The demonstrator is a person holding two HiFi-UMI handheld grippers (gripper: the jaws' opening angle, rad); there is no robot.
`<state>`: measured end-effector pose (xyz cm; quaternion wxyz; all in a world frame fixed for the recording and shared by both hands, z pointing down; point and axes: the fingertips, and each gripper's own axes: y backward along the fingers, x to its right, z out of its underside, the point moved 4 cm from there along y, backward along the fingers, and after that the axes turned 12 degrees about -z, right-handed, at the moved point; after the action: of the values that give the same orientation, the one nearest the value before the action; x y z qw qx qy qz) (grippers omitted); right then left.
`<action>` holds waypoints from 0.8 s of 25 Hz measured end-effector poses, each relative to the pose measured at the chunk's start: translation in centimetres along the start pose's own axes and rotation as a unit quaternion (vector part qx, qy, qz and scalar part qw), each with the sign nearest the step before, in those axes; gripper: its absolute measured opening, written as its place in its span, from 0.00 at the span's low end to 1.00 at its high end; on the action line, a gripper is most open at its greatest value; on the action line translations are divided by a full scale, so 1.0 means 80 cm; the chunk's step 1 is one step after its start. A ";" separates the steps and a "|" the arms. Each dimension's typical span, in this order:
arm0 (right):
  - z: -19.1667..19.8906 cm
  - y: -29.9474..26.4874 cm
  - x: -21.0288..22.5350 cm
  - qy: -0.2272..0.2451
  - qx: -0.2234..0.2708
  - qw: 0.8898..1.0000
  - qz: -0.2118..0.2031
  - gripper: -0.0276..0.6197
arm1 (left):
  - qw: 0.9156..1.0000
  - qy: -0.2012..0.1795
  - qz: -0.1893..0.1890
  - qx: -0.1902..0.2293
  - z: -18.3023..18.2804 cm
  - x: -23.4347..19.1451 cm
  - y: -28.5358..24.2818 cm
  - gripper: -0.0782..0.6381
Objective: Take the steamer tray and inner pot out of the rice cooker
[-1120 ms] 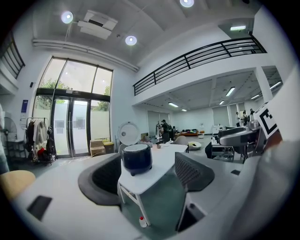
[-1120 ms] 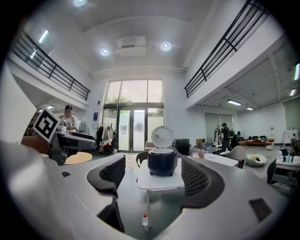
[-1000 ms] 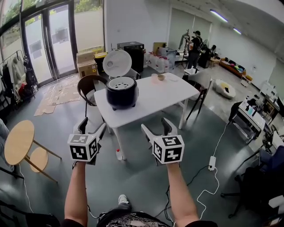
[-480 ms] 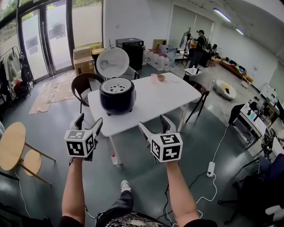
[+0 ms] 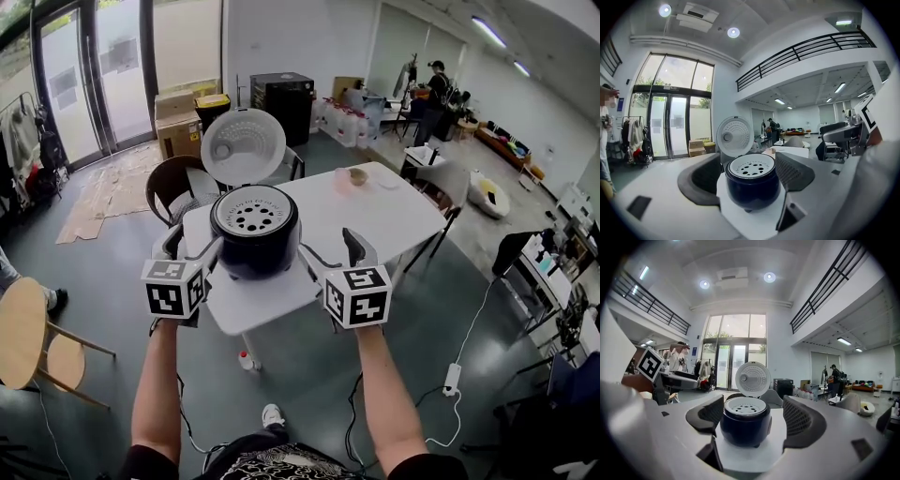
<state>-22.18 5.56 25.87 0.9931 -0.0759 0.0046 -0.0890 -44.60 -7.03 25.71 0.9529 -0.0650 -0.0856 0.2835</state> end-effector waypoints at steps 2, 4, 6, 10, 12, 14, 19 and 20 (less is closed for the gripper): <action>-0.025 -0.048 0.026 0.002 -0.004 1.000 -0.004 0.65 | 1.000 0.004 -0.003 -0.003 -0.021 -0.018 -0.049 0.61; -0.032 -0.088 0.045 0.004 -0.005 1.000 -0.008 0.65 | 1.000 0.007 -0.006 -0.005 -0.022 -0.034 -0.089 0.61; -0.028 -0.117 0.056 0.005 -0.008 1.000 -0.012 0.65 | 1.000 0.011 -0.010 -0.009 -0.014 -0.046 -0.114 0.61; -0.029 -0.162 0.071 0.006 -0.008 1.000 -0.025 0.65 | 1.000 0.016 -0.021 -0.014 -0.007 -0.063 -0.147 0.61; -0.024 -0.183 0.077 0.006 -0.009 0.999 -0.033 0.65 | 0.999 0.018 -0.026 -0.018 0.000 -0.070 -0.163 0.61; -0.015 -0.199 0.082 0.008 -0.011 0.999 -0.042 0.65 | 0.999 0.022 -0.031 -0.021 0.010 -0.073 -0.177 0.61; 0.004 -0.233 0.105 0.014 -0.007 0.998 -0.065 0.65 | 0.998 0.020 -0.046 -0.023 0.027 -0.070 -0.214 0.61; 0.008 -0.242 0.114 0.013 -0.005 0.997 -0.069 0.65 | 0.998 0.018 -0.050 -0.023 0.032 -0.068 -0.224 0.61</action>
<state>-16.57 -14.83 29.48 0.9840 -0.0797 0.0132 -0.1587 -40.16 -24.73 30.59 0.9654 -0.0881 -0.0783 0.2326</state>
